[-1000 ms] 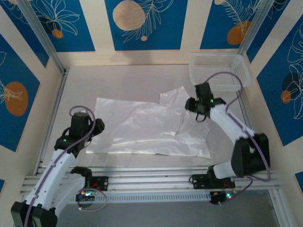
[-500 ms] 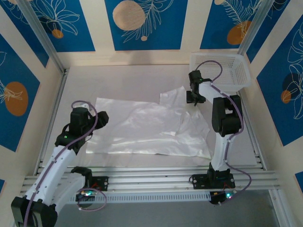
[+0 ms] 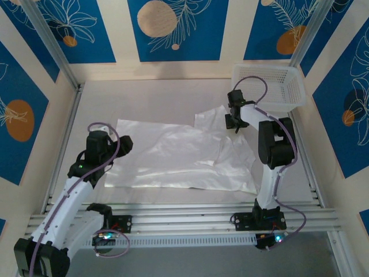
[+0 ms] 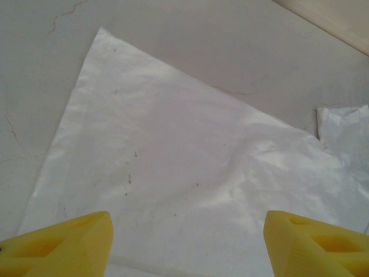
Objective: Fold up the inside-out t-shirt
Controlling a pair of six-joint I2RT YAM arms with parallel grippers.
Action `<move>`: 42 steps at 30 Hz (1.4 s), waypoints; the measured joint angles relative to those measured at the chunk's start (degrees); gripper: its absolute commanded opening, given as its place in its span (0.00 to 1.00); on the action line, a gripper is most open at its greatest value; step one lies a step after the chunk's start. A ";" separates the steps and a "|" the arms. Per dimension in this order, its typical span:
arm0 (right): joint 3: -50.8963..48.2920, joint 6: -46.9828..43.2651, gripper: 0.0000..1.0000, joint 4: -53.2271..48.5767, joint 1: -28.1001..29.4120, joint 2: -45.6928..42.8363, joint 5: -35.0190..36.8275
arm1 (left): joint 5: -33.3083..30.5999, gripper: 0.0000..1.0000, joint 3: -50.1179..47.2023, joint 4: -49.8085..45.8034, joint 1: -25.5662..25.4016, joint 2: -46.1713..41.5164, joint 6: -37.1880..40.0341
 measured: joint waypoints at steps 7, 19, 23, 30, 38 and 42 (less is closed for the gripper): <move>-16.50 14.82 0.58 11.21 -0.76 -16.83 -3.58 | 0.00 0.71 -1.14 0.09 0.00 -0.33 -0.04; -23.45 38.38 0.64 20.72 -4.24 -15.04 -8.20 | 0.00 0.71 -1.86 0.02 0.00 -2.82 -0.11; -23.41 38.82 0.64 22.97 -4.48 -12.31 -8.37 | 0.00 0.71 -2.43 0.02 0.00 -2.86 -0.17; -23.54 40.87 0.63 25.86 -4.04 -10.21 -8.57 | -0.39 0.66 -2.73 0.02 0.00 -2.82 -0.92; -28.63 41.75 0.61 28.35 -2.16 -14.38 -8.33 | -0.85 0.00 2.71 0.74 0.02 16.06 -5.03; -30.49 40.39 0.24 25.07 -2.05 -20.26 -8.39 | -0.09 0.00 10.88 4.13 0.02 33.83 -5.16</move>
